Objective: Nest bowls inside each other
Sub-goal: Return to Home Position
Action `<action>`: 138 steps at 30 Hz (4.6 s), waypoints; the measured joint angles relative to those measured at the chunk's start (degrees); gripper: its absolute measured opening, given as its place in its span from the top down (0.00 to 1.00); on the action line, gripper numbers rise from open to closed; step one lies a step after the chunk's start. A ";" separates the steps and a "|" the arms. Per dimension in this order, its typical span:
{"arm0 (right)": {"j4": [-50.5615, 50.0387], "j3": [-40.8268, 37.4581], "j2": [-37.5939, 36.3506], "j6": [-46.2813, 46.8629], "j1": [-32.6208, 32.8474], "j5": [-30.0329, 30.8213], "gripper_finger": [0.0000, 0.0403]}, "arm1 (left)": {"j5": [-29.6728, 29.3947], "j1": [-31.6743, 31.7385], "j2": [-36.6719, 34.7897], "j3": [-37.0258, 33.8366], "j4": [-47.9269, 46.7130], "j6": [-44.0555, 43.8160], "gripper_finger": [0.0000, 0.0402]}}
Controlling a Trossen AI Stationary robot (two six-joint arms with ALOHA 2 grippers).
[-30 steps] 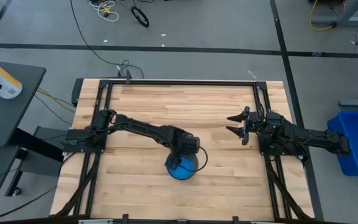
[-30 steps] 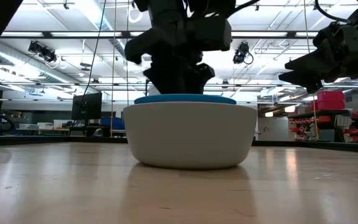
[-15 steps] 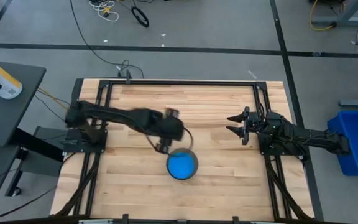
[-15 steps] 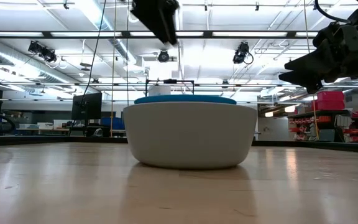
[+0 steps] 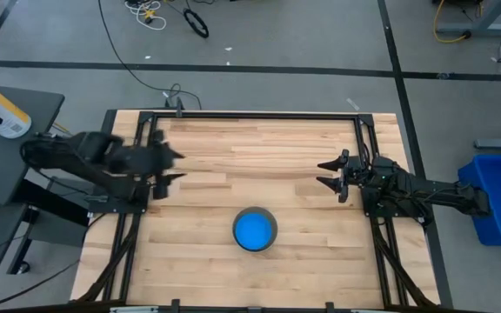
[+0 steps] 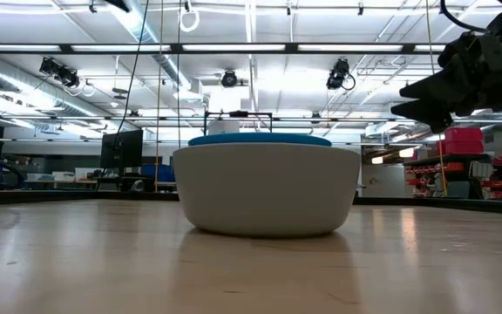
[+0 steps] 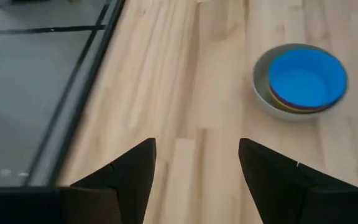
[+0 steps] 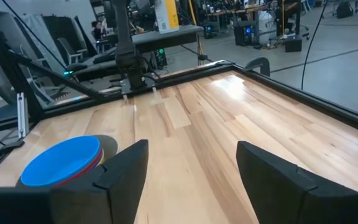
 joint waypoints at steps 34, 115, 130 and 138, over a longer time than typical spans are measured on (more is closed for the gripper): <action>0.33 0.00 -0.02 0.15 0.00 -2.86 0.26 | 7.97 -14.45 -40.41 -60.90 57.34 4.71 0.42; 9.20 -1.64 -0.15 -4.81 4.50 -11.36 0.30 | -7.36 -14.28 -53.68 -64.88 50.29 4.94 0.49; -0.93 -0.70 -11.08 -11.23 19.27 2.74 0.26 | -7.77 -14.31 -53.83 -63.84 45.71 1.49 0.49; -4.57 1.05 -11.19 -10.14 25.67 7.13 0.24 | 0.76 -14.47 -53.82 -61.10 47.01 3.13 0.49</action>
